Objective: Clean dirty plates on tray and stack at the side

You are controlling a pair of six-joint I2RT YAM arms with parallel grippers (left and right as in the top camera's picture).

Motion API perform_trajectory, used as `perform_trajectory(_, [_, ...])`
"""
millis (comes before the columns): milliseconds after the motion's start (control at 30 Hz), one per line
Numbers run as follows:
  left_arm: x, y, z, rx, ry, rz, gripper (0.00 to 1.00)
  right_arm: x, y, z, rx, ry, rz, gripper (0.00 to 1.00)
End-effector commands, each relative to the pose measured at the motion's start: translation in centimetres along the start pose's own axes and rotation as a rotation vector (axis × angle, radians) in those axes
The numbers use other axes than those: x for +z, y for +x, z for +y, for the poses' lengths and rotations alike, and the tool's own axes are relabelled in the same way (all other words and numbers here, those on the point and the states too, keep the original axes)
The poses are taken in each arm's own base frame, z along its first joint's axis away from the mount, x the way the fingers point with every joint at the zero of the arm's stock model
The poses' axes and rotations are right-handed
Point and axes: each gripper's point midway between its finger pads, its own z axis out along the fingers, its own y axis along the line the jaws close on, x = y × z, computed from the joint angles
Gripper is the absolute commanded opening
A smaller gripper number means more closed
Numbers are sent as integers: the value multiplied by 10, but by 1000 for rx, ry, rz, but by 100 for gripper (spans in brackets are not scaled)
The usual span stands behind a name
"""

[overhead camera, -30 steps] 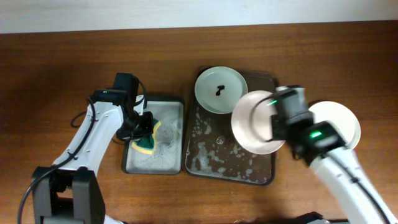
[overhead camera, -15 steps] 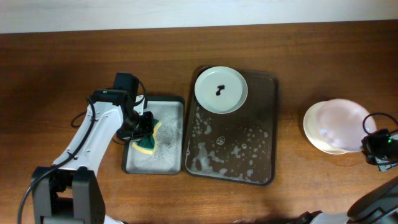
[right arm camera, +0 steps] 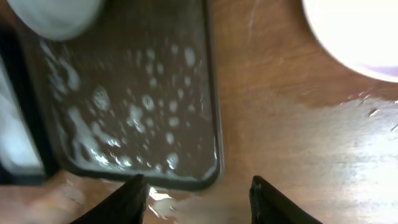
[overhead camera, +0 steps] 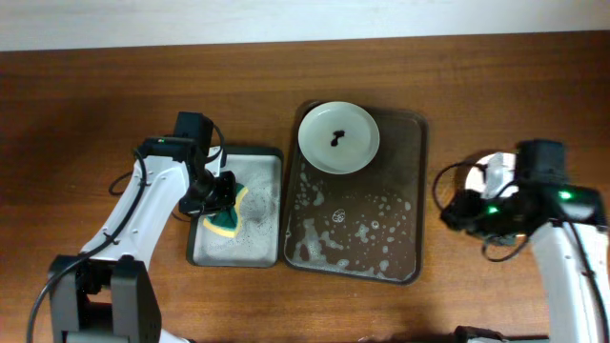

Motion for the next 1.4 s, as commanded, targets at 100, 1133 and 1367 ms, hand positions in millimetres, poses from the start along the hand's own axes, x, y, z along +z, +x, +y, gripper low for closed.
perform_trajectory(100, [-3, 0, -3, 17, 15, -5, 0, 84, 28, -19, -23, 103, 122, 38])
perform_trajectory(1133, [-3, 2, -2, 15, 13, 6, 0, 130, 19, -65, -380, 304, 111, 7])
perform_trajectory(1367, [-3, 2, -2, 15, 13, 5, 0, 39, -45, 8, -388, 122, -76, 48])
